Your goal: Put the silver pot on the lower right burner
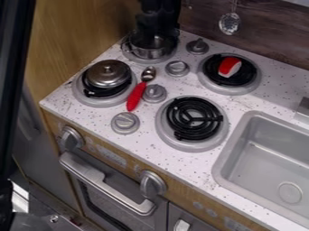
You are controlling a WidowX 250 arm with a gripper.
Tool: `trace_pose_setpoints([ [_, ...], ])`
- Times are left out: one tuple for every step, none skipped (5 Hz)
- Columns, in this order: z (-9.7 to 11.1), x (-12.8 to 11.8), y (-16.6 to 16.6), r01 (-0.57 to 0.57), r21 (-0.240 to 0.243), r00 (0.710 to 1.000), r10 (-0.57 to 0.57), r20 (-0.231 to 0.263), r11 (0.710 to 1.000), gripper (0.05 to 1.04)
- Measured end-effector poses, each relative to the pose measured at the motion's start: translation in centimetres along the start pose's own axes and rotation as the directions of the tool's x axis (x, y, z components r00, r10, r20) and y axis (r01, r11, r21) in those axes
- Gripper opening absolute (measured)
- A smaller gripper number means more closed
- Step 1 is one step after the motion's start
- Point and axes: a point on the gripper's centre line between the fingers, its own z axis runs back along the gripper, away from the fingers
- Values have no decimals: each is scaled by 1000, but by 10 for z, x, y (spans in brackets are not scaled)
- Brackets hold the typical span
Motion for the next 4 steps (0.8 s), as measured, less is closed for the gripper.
trace_pose_setpoints([
  [-23,-11,-3,-4,-18,999,3,-51,1000,1000],
  [-32,-13,-3,-4,-22,997,2,-74,1000,1000],
  [-35,-13,-3,-4,-30,996,1,-91,1000,955],
  [-34,-11,-2,-1,-27,996,-1,-89,1000,702],
])
